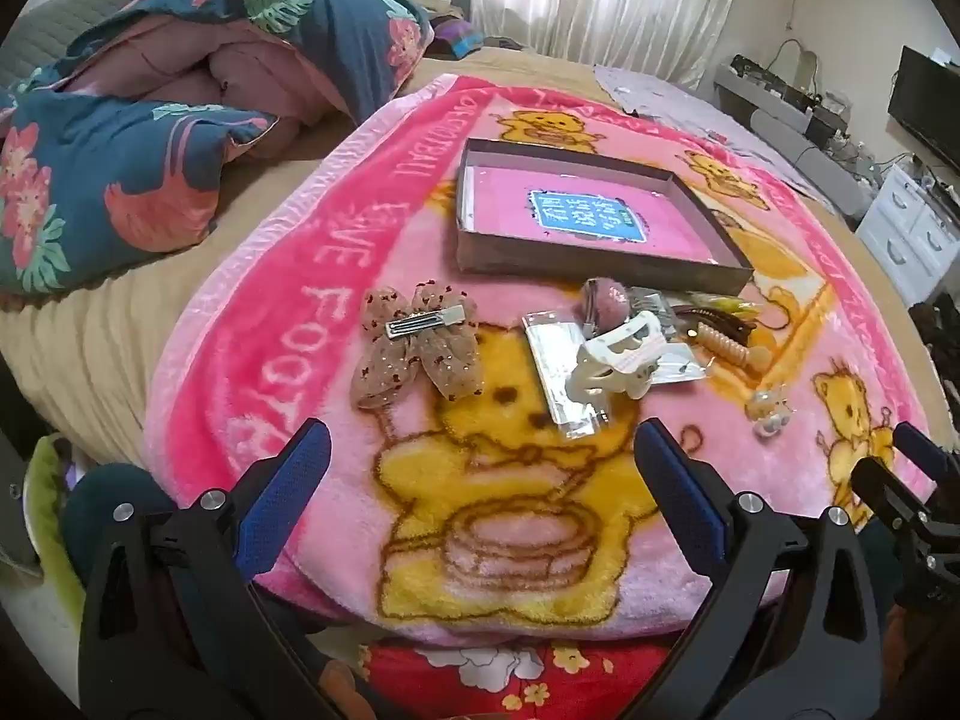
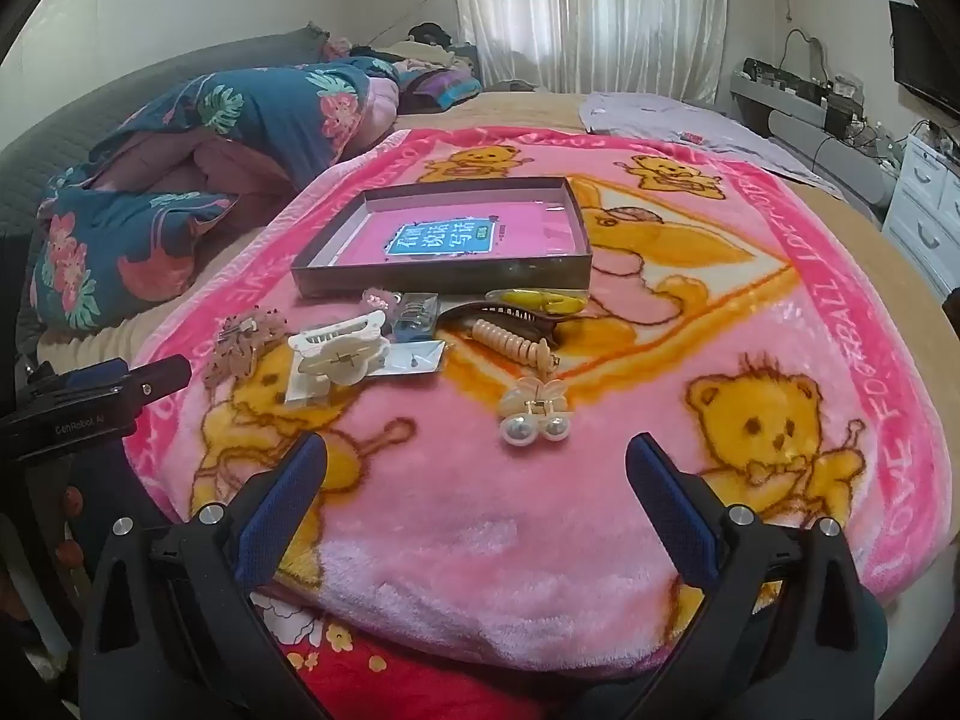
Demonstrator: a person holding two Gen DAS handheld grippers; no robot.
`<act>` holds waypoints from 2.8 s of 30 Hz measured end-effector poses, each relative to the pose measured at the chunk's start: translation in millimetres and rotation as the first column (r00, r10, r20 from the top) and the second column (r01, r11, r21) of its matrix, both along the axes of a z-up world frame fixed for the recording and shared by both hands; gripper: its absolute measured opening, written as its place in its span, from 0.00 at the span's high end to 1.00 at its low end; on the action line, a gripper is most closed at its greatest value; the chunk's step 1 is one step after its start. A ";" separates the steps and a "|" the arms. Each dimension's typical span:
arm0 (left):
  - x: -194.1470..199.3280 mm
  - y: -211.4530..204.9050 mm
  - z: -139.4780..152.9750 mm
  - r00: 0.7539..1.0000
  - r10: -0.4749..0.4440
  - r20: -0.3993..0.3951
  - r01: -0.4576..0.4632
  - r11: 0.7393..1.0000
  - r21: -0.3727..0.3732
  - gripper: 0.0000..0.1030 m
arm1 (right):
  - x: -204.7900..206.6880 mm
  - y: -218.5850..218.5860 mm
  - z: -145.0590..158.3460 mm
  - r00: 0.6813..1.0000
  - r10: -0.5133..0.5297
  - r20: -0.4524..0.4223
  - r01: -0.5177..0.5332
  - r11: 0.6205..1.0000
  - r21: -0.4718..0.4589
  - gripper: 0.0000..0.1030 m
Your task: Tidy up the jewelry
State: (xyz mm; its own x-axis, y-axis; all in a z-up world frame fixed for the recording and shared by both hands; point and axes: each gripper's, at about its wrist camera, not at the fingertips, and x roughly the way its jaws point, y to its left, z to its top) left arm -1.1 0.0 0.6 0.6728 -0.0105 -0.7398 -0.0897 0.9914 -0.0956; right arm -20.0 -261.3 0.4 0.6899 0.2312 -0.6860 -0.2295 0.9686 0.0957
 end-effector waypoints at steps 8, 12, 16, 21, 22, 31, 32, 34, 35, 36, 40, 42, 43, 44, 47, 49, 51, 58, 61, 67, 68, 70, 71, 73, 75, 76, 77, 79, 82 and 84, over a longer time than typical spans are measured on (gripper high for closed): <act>-2.6 1.3 10.5 1.000 -0.012 0.001 0.012 1.000 -0.014 0.08 | -4.9 0.3 3.6 1.000 -0.002 0.010 0.002 1.000 -0.001 0.04; -2.1 1.4 10.0 1.000 -0.019 0.001 0.019 1.000 -0.008 0.08 | -5.7 -0.2 6.5 1.000 -0.001 0.008 0.001 1.000 0.001 0.04; -2.9 -0.3 9.8 1.000 -0.019 0.003 0.019 1.000 -0.004 0.08 | -6.7 0.2 4.7 1.000 0.000 0.012 0.000 1.000 0.001 0.04; -3.5 -0.9 10.5 1.000 -0.021 0.006 0.021 1.000 -0.003 0.08 | -7.9 0.0 5.9 1.000 -0.003 0.013 0.003 1.000 0.001 0.04; -3.6 -1.2 11.2 1.000 -0.021 0.007 0.021 1.000 -0.003 0.08 | -7.8 0.0 5.8 1.000 -0.002 0.013 0.002 1.000 0.002 0.04; -4.3 -3.0 11.5 1.000 -0.023 0.007 0.023 1.000 -0.004 0.08 | -8.3 0.4 6.3 1.000 -0.002 0.013 0.002 1.000 0.003 0.04; -4.2 -3.8 11.7 1.000 -0.023 0.007 0.023 1.000 -0.002 0.08 | -8.5 0.6 6.4 1.000 -0.001 0.013 0.001 1.000 0.002 0.04; -4.1 -4.1 12.3 1.000 -0.025 0.007 0.025 1.000 -0.002 0.08 | -8.4 0.7 6.5 1.000 -0.003 0.012 0.003 1.000 0.003 0.04; -4.0 -4.0 12.5 1.000 -0.026 0.006 0.026 1.000 -0.004 0.08 | -8.3 1.0 6.4 1.000 -0.002 0.013 0.002 1.000 0.004 0.04; -4.0 -4.5 13.2 1.000 -0.028 0.007 0.028 1.000 -0.003 0.08 | -8.1 1.2 6.4 1.000 -0.003 0.013 0.003 1.000 0.002 0.04; -2.9 -6.3 13.8 0.999 -0.031 0.006 0.031 1.000 -0.001 0.08 | -8.7 1.8 6.5 1.000 -0.001 0.015 0.001 1.000 -0.001 0.04; -2.9 -6.5 13.7 1.000 -0.030 0.007 0.030 1.000 -0.001 0.08 | -9.3 1.3 6.4 1.000 0.000 0.016 0.000 1.000 0.005 0.04; -2.3 -6.6 13.5 1.000 -0.030 0.005 0.030 1.000 -0.002 0.08 | -9.0 1.6 6.0 1.000 -0.001 0.015 0.001 1.000 0.005 0.04; -3.1 -6.4 13.3 1.000 -0.029 0.005 0.029 1.000 -0.002 0.08 | -8.9 2.0 5.7 1.000 -0.002 0.017 0.002 1.000 0.002 0.04; -3.0 -6.7 12.4 1.000 -0.030 0.006 0.030 1.000 0.001 0.08 | -9.1 0.0 8.0 1.000 -0.002 0.017 0.002 1.000 0.003 0.04; -2.6 -6.4 12.8 1.000 -0.030 0.007 0.030 1.000 -0.001 0.08 | -9.4 -0.2 8.3 1.000 -0.001 0.017 0.001 1.000 0.003 0.04; -3.0 -6.5 12.5 1.000 -0.030 0.004 0.030 1.000 -0.001 0.08 | -9.8 -0.5 9.1 1.000 -0.001 0.016 0.001 1.000 0.003 0.04; -3.0 -7.9 13.2 0.999 -0.031 0.008 0.031 1.000 0.004 0.08 | -9.8 -1.0 9.1 1.000 -0.001 0.019 0.001 1.000 0.004 0.04; -2.8 -7.8 13.0 0.999 -0.032 0.006 0.032 0.999 0.000 0.08 | -9.4 -1.4 9.1 1.000 -0.003 0.019 0.003 1.000 0.002 0.04; -2.9 -9.2 12.7 0.999 -0.032 0.009 0.032 0.999 0.001 0.08 | -10.0 -4.0 10.6 1.000 -0.005 0.018 0.005 1.000 0.005 0.04; -2.7 -9.3 12.8 0.999 -0.032 0.010 0.032 0.999 -0.001 0.08 | -9.9 -4.0 10.0 1.000 -0.004 0.020 0.004 1.000 0.005 0.04; -2.2 -11.2 12.4 0.999 -0.034 0.011 0.034 0.999 -0.001 0.08 | -10.1 -4.5 10.5 1.000 -0.005 0.021 0.005 1.000 0.002 0.04; -2.4 -11.5 12.4 0.999 -0.035 0.011 0.035 0.999 -0.001 0.08 | -10.5 -5.4 10.4 1.000 -0.006 0.023 0.006 1.000 0.004 0.04; -0.5 -14.9 12.2 0.999 -0.041 0.010 0.041 0.999 0.003 0.08 | -10.8 -8.5 12.1 1.000 -0.012 0.026 0.012 1.000 0.005 0.04; 2.0 -19.0 11.9 0.999 -0.047 0.009 0.047 0.999 0.005 0.08 | -11.4 -10.8 18.9 0.999 -0.021 0.028 0.021 1.000 0.006 0.04; 3.2 -21.0 11.7 0.999 -0.052 0.009 0.052 0.999 0.002 0.08 | -10.7 -12.5 20.1 0.999 -0.026 0.026 0.026 1.000 0.007 0.04; 4.4 -23.2 10.6 0.998 -0.057 0.007 0.057 0.998 0.002 0.08 | -10.3 -14.1 19.3 0.999 -0.029 0.026 0.029 1.000 0.009 0.04; 7.3 -27.3 9.5 0.998 -0.065 0.005 0.065 0.998 0.000 0.08 | -8.3 -17.5 16.6 0.999 -0.034 0.024 0.034 0.999 0.012 0.04; 13.5 -32.8 7.5 0.998 -0.065 -0.002 0.065 0.998 0.007 0.08 | -4.1 -18.9 14.8 0.999 -0.037 0.018 0.037 0.999 0.007 0.04; 19.2 -35.8 6.0 0.997 -0.070 -0.015 0.070 0.998 -0.005 0.08 | 0.0 -19.9 14.0 0.999 -0.038 0.017 0.038 0.999 0.002 0.04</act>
